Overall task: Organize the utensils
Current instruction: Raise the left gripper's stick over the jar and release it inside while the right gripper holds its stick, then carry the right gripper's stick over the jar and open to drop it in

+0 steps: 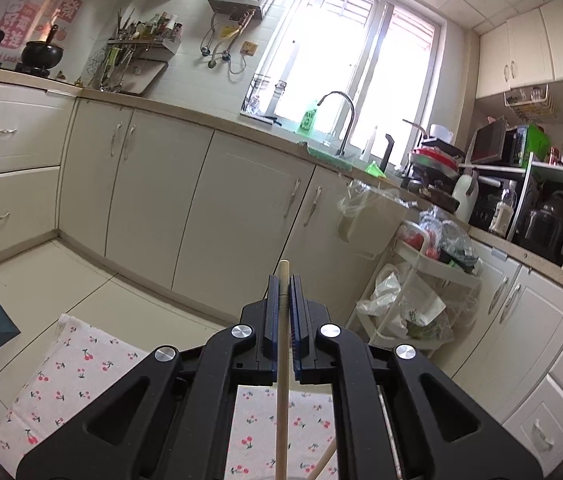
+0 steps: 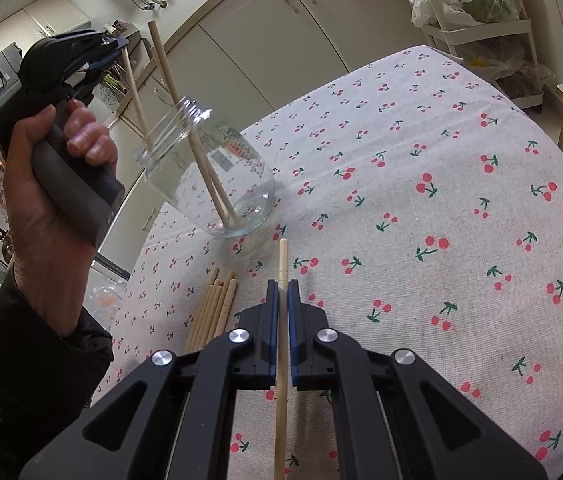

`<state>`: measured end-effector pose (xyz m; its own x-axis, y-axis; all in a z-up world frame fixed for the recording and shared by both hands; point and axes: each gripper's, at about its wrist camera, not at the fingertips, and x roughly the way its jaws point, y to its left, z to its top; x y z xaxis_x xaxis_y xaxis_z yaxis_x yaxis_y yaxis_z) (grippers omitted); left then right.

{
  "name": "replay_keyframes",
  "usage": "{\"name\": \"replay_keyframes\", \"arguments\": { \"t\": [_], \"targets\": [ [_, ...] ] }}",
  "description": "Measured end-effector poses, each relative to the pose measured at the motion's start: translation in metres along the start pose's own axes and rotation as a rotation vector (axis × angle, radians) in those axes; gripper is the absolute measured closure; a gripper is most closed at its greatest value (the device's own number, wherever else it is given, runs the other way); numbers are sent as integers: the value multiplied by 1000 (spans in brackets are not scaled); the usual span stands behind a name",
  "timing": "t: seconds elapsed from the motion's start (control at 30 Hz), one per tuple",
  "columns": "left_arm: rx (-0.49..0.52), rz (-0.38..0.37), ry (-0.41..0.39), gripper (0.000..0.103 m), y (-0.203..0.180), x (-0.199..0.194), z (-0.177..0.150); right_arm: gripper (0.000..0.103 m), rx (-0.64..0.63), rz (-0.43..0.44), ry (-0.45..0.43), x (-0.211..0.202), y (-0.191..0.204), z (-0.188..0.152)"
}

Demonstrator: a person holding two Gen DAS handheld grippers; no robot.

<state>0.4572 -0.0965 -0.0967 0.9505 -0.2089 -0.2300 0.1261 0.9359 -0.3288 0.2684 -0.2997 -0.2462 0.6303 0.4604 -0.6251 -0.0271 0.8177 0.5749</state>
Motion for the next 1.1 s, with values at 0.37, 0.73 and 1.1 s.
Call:
{"name": "replay_keyframes", "arguments": {
  "t": [0.37, 0.73, 1.1],
  "targets": [
    [94, -24, 115, 97, 0, -17, -31, 97, 21, 2, -8, -3, -2, 1],
    [95, -29, 127, 53, 28, -81, -25, 97, 43, 148, -193, -36, 34, 35],
    [-18, 19, 196, 41, 77, -111, -39, 97, -154, 115, -569, -57, 125, 121]
  ]
}}
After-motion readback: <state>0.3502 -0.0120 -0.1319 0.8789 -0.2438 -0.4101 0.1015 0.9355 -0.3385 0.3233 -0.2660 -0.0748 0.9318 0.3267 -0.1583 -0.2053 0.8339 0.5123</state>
